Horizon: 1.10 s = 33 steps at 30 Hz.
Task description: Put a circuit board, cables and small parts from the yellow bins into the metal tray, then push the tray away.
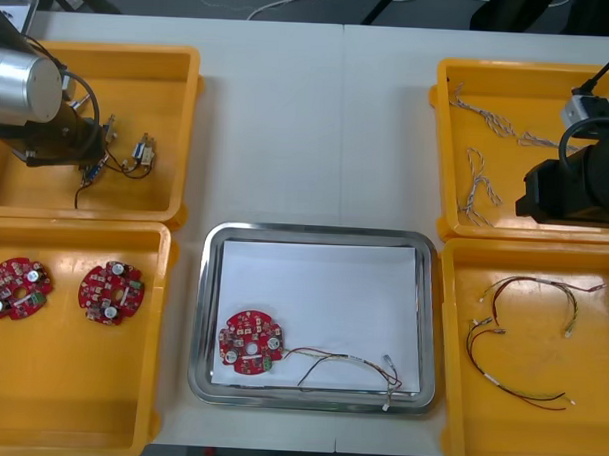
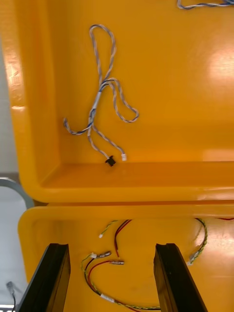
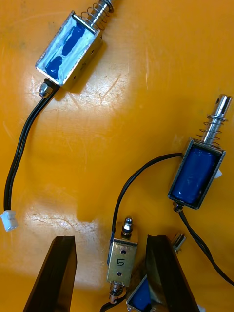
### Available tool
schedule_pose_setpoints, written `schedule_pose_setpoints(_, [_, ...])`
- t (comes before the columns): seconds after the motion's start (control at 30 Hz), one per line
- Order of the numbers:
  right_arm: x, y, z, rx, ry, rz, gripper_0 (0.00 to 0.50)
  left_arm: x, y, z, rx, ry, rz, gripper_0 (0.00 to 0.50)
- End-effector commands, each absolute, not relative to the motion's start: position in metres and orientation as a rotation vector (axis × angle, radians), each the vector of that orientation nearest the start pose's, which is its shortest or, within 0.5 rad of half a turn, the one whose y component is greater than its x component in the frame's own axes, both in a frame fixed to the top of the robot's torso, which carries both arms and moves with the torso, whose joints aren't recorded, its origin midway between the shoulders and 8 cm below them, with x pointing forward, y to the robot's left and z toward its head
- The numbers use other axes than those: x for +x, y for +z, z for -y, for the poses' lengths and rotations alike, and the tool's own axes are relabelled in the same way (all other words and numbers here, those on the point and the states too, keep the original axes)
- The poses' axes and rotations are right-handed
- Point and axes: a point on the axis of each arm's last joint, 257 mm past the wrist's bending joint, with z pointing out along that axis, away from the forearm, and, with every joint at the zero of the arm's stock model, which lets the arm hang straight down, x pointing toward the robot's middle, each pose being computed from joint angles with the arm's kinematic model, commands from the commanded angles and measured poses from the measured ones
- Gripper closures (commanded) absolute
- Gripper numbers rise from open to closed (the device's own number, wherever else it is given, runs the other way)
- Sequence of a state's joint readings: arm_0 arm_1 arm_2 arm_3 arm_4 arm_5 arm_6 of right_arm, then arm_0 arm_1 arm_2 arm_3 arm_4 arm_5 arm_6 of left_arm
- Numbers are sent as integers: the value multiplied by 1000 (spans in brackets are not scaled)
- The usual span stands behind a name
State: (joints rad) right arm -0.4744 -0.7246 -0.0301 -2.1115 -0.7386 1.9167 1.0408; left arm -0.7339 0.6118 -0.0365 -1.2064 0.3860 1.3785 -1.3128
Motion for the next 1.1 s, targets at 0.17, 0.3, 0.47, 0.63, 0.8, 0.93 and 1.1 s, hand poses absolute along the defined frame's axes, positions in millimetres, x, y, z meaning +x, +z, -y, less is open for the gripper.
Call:
schedule_pose_setpoints(0.17, [467,-122,337,280,-22,-2592,0,607,-178,-378,-157,184,-2484,113])
schedule_pose_setpoints(0.3, [486,-123,344,340,11,-2572,0,605,-182,-381,-158,194,-2488,116])
schedule_pose_setpoints(0.47, [517,-130,351,387,16,-2538,0,604,-184,-382,-158,200,-2492,118])
schedule_pose_setpoints(0.63, [544,-135,346,406,9,-2503,0,602,-188,-384,-160,202,-2499,118])
schedule_pose_setpoints(0.8, [561,-137,335,416,61,-2493,0,600,-190,-385,-160,204,-2504,133])
schedule_pose_setpoints(0.93, [570,-143,325,408,80,-2494,0,597,-196,-384,-159,196,-2518,133])
schedule_pose_setpoints(1.1, [581,-150,312,413,129,-2484,0,594,-200,-384,-158,179,-2529,136])
